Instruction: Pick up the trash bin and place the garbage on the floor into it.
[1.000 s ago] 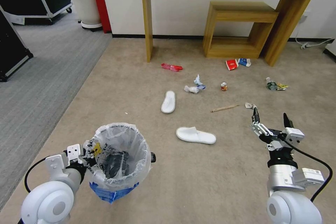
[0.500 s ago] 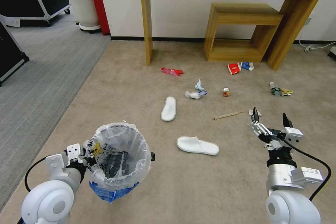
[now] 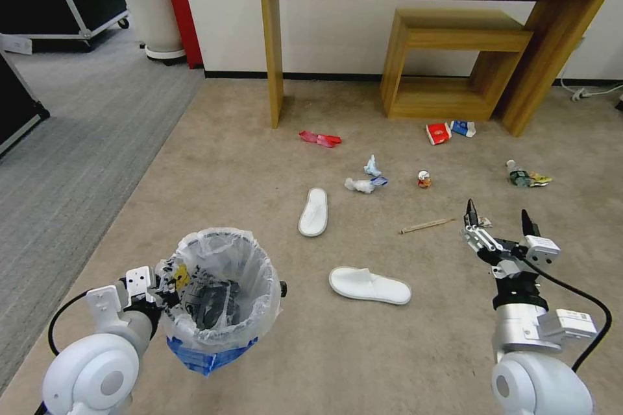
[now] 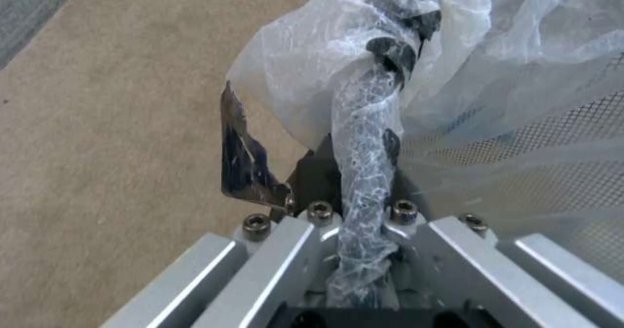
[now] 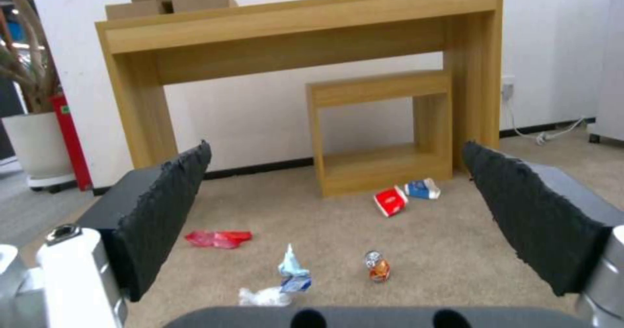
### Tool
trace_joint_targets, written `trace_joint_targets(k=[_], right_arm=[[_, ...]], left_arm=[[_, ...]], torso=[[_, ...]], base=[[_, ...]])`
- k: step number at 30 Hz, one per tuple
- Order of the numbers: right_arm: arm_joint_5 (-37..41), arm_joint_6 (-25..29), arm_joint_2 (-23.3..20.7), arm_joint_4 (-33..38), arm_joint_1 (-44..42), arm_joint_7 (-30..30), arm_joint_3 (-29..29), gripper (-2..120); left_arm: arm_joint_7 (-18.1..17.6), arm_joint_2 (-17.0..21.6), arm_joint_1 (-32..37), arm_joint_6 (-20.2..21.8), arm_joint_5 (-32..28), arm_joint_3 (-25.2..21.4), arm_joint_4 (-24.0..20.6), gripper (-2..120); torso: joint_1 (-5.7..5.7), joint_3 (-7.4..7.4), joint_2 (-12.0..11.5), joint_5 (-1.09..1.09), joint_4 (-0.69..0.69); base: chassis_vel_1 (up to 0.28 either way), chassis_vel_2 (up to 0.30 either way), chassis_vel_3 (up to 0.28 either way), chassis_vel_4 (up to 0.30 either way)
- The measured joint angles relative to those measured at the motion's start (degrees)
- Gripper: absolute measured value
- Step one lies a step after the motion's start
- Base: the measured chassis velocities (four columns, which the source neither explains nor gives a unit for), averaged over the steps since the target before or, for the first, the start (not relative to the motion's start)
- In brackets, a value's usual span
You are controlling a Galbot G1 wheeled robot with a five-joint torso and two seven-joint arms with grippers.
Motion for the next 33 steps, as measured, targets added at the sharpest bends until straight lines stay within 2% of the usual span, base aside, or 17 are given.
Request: trace_joint_targets(k=[18, 25, 27, 30, 31, 32, 33], right_arm=[[0.3, -0.09, -0.48, -0.27, 0.18, 0.16, -0.25, 99], [0.85, -0.49, -0.82, -0.42, 0.47, 0.26, -0.58, 100], [1.52, -1.9, -1.21, -0.17, 0.37, 0.37, -0.64, 100], [5.76, -7.93, -2.58, 0.88, 0.01, 2.34, -1.0, 100], [5.76, -7.93, -2.58, 0.88, 0.01, 2.34, -1.0, 100], [8.8, -11.88, -3.39, 1.56, 0.01, 4.99, -1.19, 100], [14.21, -18.05, -4.56, 2.53, 0.09, 9.73, -1.36, 100]], left_arm=[[0.0, -0.36, -0.2, -0.11, 0.19, 0.19, 0.41, 0], [-0.01, -0.51, -0.11, -0.17, 0.36, 0.15, 0.67, 0], [-0.01, -0.54, -0.1, -0.18, 0.45, 0.19, 0.77, 0], [0.01, -0.54, -0.1, -0.24, 0.58, 0.24, 0.97, 0], [0.01, -0.54, -0.1, -0.24, 0.58, 0.24, 0.97, 0], [0.02, -0.5, -0.1, -0.25, 0.58, 0.25, 1.04, 0], [0.03, -0.42, -0.13, -0.28, 0.58, 0.25, 1.18, 0]], torso=[[0.02, 0.01, 0.0, 0.0, 0.0], [0.02, 0.01, 0.0, 0.0, 0.0], [0.02, 0.01, 0.0, 0.0, 0.0], [0.0, 0.0, 0.0, 0.0, 0.0], [0.0, 0.0, 0.0, 0.0, 0.0], [0.0, 0.0, 0.0, 0.0, 0.0], [0.0, 0.0, 0.0, 0.0, 0.0]], base=[[-0.17, 0.17, 0.165, -0.163], [-0.075, 0.085, 0.078, -0.076], [0.0, 0.0, 0.0, 0.0], [0.0, 0.0, 0.0, 0.0], [0.0, 0.0, 0.0, 0.0], [0.0, 0.0, 0.0, 0.0], [0.0, 0.0, 0.0, 0.0]])
